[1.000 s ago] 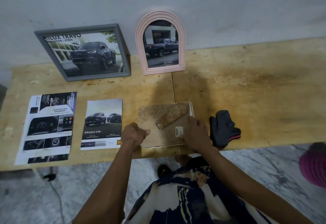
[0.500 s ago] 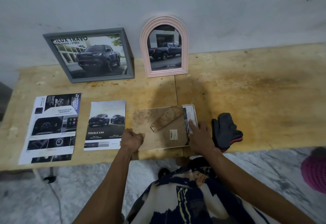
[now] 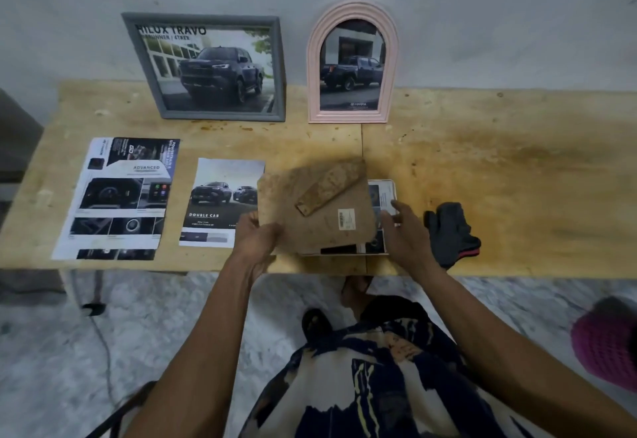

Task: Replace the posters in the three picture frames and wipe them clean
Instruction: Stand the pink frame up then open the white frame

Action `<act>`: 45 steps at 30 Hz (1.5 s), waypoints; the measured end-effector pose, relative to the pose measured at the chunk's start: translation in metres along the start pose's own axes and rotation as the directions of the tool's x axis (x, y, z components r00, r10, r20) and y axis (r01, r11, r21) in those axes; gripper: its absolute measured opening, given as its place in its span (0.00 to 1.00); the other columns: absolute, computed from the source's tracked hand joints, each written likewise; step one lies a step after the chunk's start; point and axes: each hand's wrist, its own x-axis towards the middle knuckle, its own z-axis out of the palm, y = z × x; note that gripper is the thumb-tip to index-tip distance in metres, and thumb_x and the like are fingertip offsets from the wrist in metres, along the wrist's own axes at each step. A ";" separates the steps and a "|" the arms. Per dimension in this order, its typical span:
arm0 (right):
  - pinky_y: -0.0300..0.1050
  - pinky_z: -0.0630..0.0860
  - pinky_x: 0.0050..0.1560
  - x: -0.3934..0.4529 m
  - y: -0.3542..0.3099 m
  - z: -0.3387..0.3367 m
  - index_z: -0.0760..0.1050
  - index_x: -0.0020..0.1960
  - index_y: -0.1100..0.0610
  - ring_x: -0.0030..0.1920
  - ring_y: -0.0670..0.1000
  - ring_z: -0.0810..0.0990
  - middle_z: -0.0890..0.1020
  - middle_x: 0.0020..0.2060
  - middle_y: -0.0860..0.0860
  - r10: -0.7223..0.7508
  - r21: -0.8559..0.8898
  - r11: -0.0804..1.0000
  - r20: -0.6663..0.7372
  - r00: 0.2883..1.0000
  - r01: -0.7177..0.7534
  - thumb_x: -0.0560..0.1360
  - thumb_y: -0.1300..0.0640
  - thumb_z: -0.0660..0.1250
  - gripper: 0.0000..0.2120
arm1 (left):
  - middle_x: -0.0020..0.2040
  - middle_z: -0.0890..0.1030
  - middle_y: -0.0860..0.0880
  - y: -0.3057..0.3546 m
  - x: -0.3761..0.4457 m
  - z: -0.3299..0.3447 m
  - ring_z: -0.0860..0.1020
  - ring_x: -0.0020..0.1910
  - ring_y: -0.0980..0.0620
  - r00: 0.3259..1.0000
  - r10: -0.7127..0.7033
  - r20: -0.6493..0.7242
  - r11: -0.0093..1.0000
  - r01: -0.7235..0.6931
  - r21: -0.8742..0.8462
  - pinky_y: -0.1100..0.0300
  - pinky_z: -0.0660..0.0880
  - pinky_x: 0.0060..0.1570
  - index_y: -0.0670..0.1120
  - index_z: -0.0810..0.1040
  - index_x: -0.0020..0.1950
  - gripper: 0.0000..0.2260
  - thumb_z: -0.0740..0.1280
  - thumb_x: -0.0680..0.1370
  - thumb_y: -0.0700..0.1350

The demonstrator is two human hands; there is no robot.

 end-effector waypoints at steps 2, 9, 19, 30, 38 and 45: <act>0.55 0.76 0.55 -0.008 -0.012 -0.004 0.67 0.72 0.53 0.57 0.54 0.77 0.77 0.61 0.52 0.052 0.135 0.990 -0.013 0.999 -0.050 0.81 0.46 0.58 0.22 | 0.38 0.81 0.45 0.005 -0.006 0.013 0.82 0.38 0.47 0.997 0.045 0.059 0.999 -0.044 -0.014 0.56 0.79 0.32 0.42 0.76 0.40 0.09 0.66 0.77 0.31; 0.44 0.75 0.33 -0.011 -0.010 -0.043 0.75 0.64 0.55 0.37 0.49 0.79 0.81 0.41 0.49 0.114 0.144 0.985 -0.152 0.982 -0.092 0.79 0.55 0.63 0.14 | 0.56 0.73 0.48 0.005 -0.018 0.077 0.76 0.50 0.50 0.996 0.046 0.070 0.999 -0.046 -0.007 0.56 0.76 0.41 0.43 0.66 0.66 0.23 0.73 0.75 0.39; 0.44 0.70 0.39 0.053 0.050 -0.136 0.78 0.61 0.62 0.43 0.53 0.78 0.80 0.43 0.54 0.219 0.108 0.974 -0.231 0.948 -0.199 0.76 0.61 0.67 0.15 | 0.59 0.74 0.48 0.044 -0.006 0.194 0.76 0.56 0.46 0.962 0.180 0.203 0.905 -0.243 0.350 0.48 0.80 0.51 0.45 0.68 0.65 0.26 0.76 0.71 0.42; 0.42 0.73 0.51 0.164 0.081 -0.187 0.73 0.66 0.63 0.61 0.57 0.77 0.77 0.63 0.59 0.261 0.042 0.965 -0.119 0.958 -0.258 0.79 0.60 0.63 0.17 | 0.48 0.82 0.45 0.083 0.035 0.295 0.79 0.45 0.49 0.996 0.080 0.035 0.904 -0.087 0.420 0.55 0.79 0.48 0.43 0.76 0.58 0.19 0.75 0.70 0.34; 0.42 0.69 0.38 0.194 0.104 -0.181 0.79 0.47 0.61 0.50 0.58 0.81 0.82 0.48 0.58 0.226 -0.056 0.972 -0.034 0.973 -0.228 0.71 0.59 0.68 0.07 | 0.47 0.81 0.47 0.070 0.063 0.320 0.78 0.46 0.48 0.988 0.112 -0.105 0.771 -0.020 0.636 0.57 0.78 0.46 0.43 0.78 0.57 0.15 0.72 0.72 0.35; 0.50 0.75 0.52 0.192 0.102 -0.175 0.76 0.56 0.61 0.57 0.60 0.74 0.73 0.57 0.59 0.184 -0.145 0.971 -0.045 0.982 -0.189 0.73 0.62 0.64 0.12 | 0.56 0.81 0.41 0.075 0.063 0.325 0.80 0.56 0.41 0.987 0.145 -0.068 0.685 -0.050 0.727 0.53 0.76 0.53 0.41 0.76 0.63 0.18 0.72 0.73 0.37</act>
